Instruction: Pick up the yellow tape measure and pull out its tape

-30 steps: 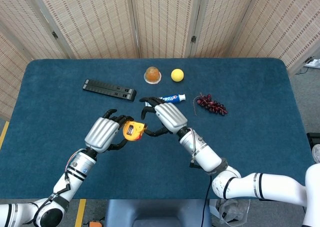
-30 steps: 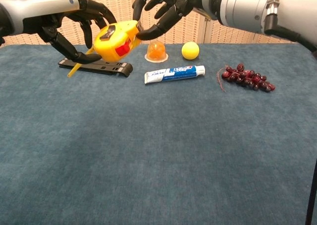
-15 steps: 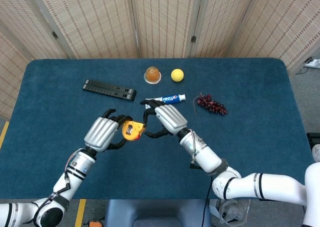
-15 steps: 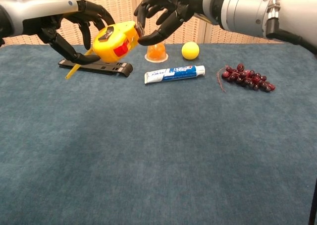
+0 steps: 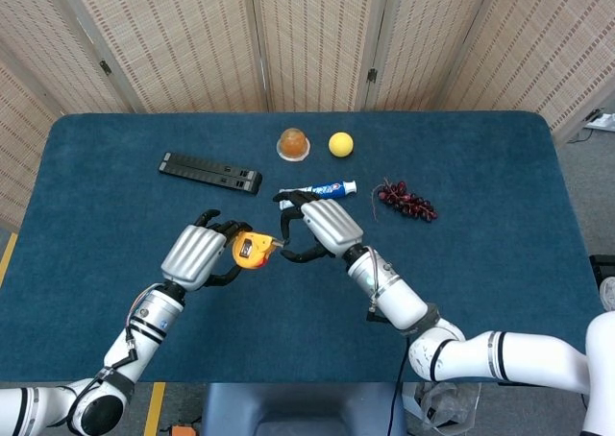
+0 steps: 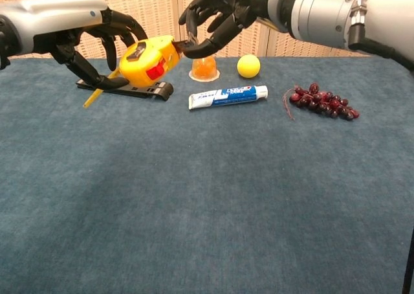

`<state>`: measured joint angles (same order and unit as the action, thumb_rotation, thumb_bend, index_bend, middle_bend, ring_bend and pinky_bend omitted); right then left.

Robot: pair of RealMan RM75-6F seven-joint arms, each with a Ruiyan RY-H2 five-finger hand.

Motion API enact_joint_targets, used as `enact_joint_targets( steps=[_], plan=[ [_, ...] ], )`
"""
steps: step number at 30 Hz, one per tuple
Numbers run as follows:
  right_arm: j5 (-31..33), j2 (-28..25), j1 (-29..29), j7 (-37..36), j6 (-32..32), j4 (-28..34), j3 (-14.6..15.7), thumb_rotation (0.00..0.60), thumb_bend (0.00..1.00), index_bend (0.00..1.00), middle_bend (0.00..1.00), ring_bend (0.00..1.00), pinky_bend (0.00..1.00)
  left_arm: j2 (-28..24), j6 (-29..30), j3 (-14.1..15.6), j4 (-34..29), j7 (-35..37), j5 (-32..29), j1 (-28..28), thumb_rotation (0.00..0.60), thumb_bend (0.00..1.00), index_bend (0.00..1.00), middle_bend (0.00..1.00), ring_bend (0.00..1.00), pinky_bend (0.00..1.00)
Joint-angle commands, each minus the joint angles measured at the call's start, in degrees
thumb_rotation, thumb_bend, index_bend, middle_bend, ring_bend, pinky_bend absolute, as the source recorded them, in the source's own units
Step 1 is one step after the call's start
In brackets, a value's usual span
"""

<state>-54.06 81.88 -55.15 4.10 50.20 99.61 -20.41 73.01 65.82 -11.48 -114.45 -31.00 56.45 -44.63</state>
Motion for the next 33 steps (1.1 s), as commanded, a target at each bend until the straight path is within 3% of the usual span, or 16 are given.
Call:
enact_joint_targets(
  steps=[1,11,18,33],
  plan=[
    [0.1,0.1,-0.1,0.0,0.0,-0.2,0.1,0.6,0.29,0.59,0.22,0.15,0.14,0.1,0.1,0.0,0.1,0.0,0.0,0.0,0.6,0.39,0.49,0.5,0.44,0.17],
    [0.7,0.1,-0.5,0.1,-0.1,-0.6,0.2,0.6,0.46,0.63,0.24,0.17,0.14,0.7,0.0,0.9,1.4,0.2,-0.1,0.1,0.6,0.4,0.49,0.5,0.44,0.17],
    [0.4,-2.0,0.3,0.0,0.1,1.3,0.7,0.6,0.49,0.64,0.24,0.17,0.14,1.0,0.3,1.7,3.7,1.6,1.0,0.9,0.6,0.4,0.49,0.5,0.44,0.17],
    [-7.1,-18.6,10.0,-8.0,1.9,13.5,1.9,0.6,0.51,0.64,0.24,0.17,0.14,1.2,-3.1,5.7,15.2,8.9,7.3,3.9,0.6,0.4,0.49,0.5,0.44,0.15]
  ],
)
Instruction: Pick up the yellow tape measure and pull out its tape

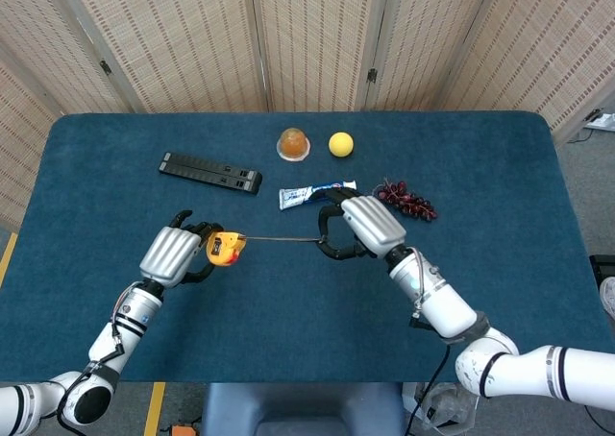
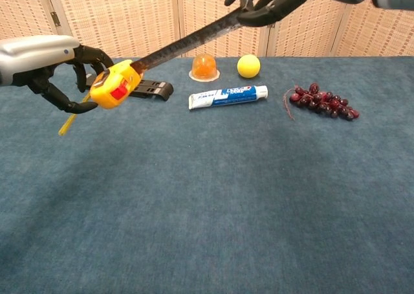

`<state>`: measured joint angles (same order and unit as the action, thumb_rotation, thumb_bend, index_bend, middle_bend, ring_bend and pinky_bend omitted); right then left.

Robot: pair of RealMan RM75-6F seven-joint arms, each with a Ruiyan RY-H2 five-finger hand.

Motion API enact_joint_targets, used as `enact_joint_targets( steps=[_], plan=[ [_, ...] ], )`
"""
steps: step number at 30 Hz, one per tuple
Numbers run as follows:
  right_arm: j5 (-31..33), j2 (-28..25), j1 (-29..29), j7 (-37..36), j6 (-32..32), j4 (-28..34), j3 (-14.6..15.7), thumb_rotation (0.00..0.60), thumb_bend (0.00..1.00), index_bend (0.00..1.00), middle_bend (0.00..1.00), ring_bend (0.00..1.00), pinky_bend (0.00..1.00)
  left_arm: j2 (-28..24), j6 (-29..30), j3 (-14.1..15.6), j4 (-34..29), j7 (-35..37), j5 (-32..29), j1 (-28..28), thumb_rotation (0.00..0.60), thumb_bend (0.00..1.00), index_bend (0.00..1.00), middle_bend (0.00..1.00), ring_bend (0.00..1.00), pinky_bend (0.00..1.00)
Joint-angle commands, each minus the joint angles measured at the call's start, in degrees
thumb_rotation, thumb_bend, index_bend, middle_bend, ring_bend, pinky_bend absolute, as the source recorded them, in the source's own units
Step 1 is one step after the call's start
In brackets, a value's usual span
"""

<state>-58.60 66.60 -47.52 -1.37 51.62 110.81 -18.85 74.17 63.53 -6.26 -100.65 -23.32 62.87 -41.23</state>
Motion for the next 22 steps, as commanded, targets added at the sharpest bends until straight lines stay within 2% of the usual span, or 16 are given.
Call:
enact_joint_targets(
  steps=[1,11,16,22],
  plan=[
    [-3.4,-4.4,3.1,-3.3,0.6,2.9,0.4,0.6,0.51,0.64,0.24,0.17,0.15,0.0,-1.0,0.6,1.9,1.6,1.2,0.6,0.6,0.4,0.49,0.5,0.44,0.15],
    [-12.8,-16.0,11.7,-14.8,3.8,7.1,1.1,0.6,0.51,0.64,0.24,0.17,0.15,1.7,-3.1,1.8,6.5,3.7,2.8,1.6,0.6,0.4,0.49,0.5,0.44,0.15],
    [-15.9,-18.4,14.0,-18.9,5.0,6.7,1.7,0.6,0.51,0.64,0.24,0.17,0.14,2.8,-3.6,1.7,7.1,3.5,3.1,1.7,0.6,0.4,0.49,0.5,0.44,0.15],
    [-17.8,-18.2,14.4,-20.9,5.0,6.0,2.2,0.6,0.51,0.64,0.24,0.17,0.14,3.3,-3.8,1.3,7.0,3.1,3.3,1.6,0.6,0.4,0.49,0.5,0.44,0.15]
  ],
)
